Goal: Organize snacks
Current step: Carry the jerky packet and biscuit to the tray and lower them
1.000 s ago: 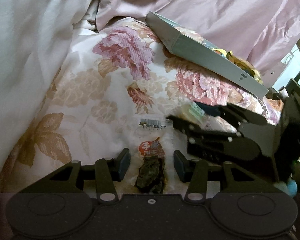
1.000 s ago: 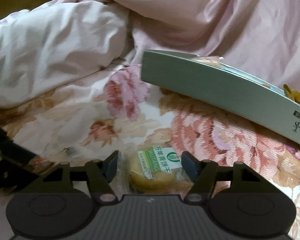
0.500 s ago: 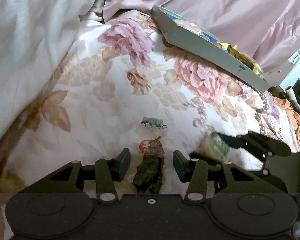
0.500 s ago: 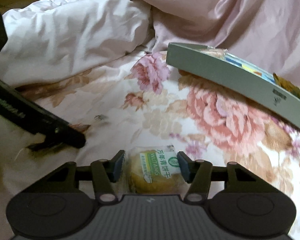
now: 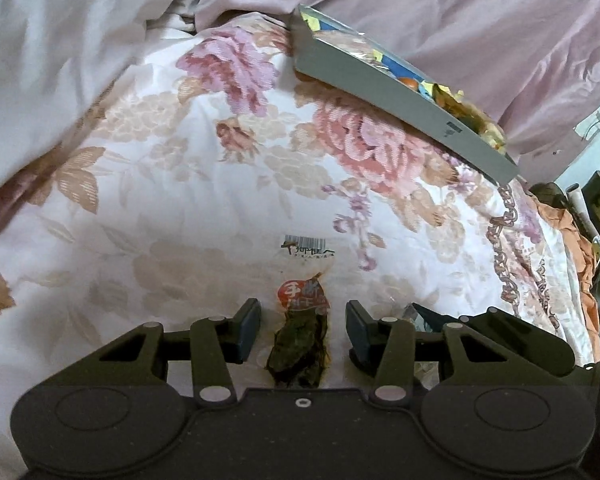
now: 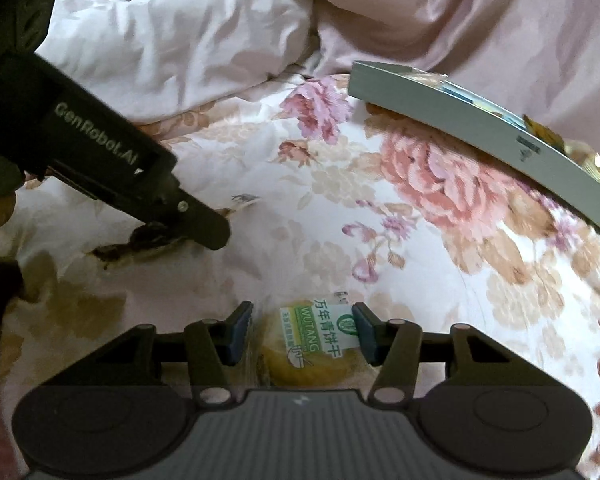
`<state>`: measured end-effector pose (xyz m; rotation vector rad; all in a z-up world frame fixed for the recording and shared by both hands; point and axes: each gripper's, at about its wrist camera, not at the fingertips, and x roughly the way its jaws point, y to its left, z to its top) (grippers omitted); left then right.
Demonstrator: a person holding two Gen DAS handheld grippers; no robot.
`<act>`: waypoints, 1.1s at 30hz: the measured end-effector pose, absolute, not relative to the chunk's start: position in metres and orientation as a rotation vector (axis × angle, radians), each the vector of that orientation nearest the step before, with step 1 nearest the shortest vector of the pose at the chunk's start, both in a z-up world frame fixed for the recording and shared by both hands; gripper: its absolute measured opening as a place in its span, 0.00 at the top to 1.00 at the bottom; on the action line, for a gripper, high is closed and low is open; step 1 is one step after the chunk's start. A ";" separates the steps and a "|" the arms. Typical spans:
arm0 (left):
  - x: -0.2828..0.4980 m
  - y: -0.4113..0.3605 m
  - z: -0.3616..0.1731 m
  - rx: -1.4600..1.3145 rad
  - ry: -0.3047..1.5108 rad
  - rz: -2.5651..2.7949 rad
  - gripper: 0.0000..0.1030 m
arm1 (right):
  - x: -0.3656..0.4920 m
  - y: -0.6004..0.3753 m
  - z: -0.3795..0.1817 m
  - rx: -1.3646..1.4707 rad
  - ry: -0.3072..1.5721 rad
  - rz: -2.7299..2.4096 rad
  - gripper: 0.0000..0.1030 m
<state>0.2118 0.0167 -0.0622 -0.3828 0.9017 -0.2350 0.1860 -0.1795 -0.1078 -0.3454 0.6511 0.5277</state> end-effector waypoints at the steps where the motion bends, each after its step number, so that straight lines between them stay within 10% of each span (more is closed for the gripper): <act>1: 0.210 0.015 -0.061 -0.387 0.900 -0.232 0.53 | 0.185 -0.181 -0.107 -0.345 0.651 0.521 0.44; 33: 0.195 -0.043 0.011 -0.384 0.718 -0.123 0.53 | 0.177 -0.239 -0.038 -0.111 0.443 0.397 0.44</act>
